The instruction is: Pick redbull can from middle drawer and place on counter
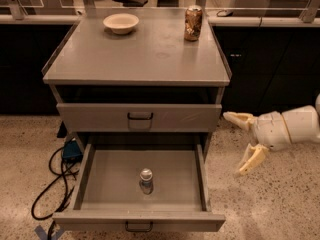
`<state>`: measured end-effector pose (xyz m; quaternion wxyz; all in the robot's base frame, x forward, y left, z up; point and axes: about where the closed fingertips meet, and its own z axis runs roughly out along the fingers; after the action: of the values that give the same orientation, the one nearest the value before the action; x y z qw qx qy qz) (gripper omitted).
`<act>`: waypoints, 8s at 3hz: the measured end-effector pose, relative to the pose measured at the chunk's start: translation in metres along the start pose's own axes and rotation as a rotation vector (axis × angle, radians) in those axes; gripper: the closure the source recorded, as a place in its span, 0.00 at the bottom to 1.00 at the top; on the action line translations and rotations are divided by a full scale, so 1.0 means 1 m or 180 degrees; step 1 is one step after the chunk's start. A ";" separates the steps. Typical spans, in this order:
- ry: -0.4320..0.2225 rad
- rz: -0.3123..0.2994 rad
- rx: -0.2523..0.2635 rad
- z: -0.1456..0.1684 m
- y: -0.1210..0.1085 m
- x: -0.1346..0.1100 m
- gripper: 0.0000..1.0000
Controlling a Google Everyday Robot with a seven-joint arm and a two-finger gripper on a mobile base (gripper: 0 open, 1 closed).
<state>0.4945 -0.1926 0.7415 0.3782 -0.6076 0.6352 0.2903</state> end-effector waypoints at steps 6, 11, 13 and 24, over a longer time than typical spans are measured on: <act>-0.0507 0.0385 0.0001 0.198 0.009 0.092 0.00; 0.0148 0.0413 -0.0323 0.268 0.013 0.099 0.00; 0.0344 0.0494 0.0094 0.288 0.006 0.109 0.00; 0.0109 0.0725 0.0186 0.407 0.011 0.139 0.66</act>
Offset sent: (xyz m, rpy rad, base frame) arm 0.0735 0.0478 -0.2039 0.0443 0.0911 -0.1551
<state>0.5388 0.0689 0.4029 0.3494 -0.5251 0.7147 0.3024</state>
